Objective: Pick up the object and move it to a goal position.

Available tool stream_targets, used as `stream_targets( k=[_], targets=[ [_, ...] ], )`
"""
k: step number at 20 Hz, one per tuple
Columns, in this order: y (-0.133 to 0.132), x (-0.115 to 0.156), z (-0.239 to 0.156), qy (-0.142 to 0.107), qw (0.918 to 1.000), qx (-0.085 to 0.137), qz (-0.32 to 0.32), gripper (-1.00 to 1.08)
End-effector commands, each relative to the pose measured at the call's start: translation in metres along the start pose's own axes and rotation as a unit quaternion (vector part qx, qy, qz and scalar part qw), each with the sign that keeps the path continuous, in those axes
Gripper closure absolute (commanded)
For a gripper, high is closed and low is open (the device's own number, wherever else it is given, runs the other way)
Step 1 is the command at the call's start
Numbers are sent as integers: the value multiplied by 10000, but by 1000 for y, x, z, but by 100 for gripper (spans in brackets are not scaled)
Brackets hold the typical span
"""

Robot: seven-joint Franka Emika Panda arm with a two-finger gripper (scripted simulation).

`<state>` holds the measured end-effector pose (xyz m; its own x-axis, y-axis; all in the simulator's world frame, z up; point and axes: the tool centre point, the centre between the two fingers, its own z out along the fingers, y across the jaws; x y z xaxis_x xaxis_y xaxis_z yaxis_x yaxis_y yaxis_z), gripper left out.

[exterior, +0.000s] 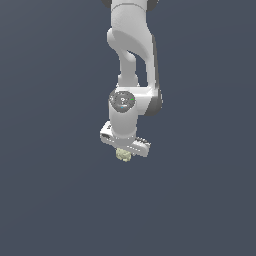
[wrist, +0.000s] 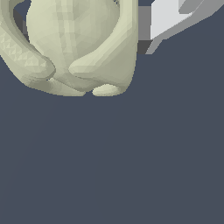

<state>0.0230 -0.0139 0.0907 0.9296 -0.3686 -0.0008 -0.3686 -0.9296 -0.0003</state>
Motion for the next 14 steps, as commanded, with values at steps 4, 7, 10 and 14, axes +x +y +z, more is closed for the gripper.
stream_targets(
  k=[4, 7, 10, 14],
  targets=[
    [38, 26, -45, 3, 10000, 4, 6, 108],
    [60, 41, -71, 3, 10000, 4, 6, 108],
    [81, 56, -97, 3, 10000, 4, 6, 108],
    [108, 76, -130, 4, 10000, 1, 4, 108]
  ],
)
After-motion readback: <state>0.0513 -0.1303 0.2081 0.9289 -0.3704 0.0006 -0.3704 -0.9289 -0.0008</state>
